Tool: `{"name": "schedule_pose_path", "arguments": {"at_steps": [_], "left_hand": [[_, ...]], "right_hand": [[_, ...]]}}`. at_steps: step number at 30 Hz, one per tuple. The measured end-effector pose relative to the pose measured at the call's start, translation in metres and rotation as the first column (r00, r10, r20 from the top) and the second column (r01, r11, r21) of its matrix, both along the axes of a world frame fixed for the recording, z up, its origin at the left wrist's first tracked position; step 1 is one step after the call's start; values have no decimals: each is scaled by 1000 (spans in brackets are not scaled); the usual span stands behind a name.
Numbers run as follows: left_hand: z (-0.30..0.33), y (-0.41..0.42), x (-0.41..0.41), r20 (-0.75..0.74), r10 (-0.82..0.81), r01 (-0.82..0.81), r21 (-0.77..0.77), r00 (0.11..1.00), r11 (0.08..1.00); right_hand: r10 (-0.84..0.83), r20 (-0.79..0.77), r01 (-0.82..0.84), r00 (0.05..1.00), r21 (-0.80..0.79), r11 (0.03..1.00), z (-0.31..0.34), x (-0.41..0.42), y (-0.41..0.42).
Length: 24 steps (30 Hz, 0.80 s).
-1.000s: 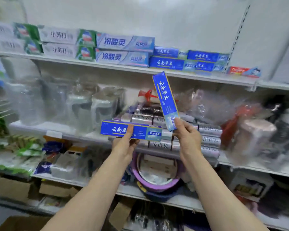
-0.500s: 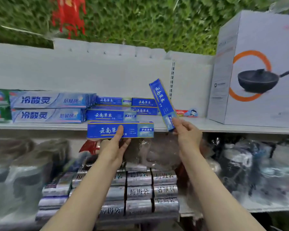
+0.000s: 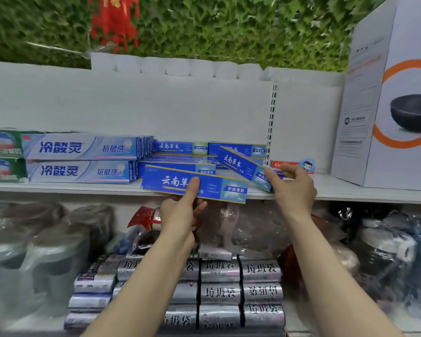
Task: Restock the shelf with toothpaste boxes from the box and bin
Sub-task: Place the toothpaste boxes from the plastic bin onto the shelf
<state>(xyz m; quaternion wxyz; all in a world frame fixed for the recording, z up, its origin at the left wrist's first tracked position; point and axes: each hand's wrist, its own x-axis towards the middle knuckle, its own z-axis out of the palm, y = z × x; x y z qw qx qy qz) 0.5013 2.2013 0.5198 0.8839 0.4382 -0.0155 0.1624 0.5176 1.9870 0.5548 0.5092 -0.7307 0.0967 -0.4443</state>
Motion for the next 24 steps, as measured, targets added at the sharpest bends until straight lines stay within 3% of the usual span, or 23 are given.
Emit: {"name": "schedule_pose_path", "arguments": {"at_steps": [5,8,11,14,16,18,22,24], "left_hand": [[8,8,-3,6,-40,40,1,999,999],[9,8,-2,-6,-56,56,-7,998,998],[12,8,-1,-15,-74,74,-15,997,997],[18,10,-2,-4,-83,83,-7,997,997],[20,11,-2,22,-80,80,17,997,997],[20,13,-2,44,-65,63,50,997,997],[18,25,1,54,111,-116,110,992,987],[13,34,1,82,285,-296,242,955,924]], "right_hand": [[-67,-52,64,996,-48,997,6,2,4],[-73,107,79,992,-53,995,4,-10,16],[169,132,-173,977,20,985,4,-23,36],[529,15,-526,849,119,842,3,-31,54],[601,9,-596,799,142,790,2,-29,60],[589,58,-591,806,135,796,2,-21,61],[533,55,-536,844,82,840,10,-5,62],[521,-2,-520,854,47,853,11,4,67]]}}
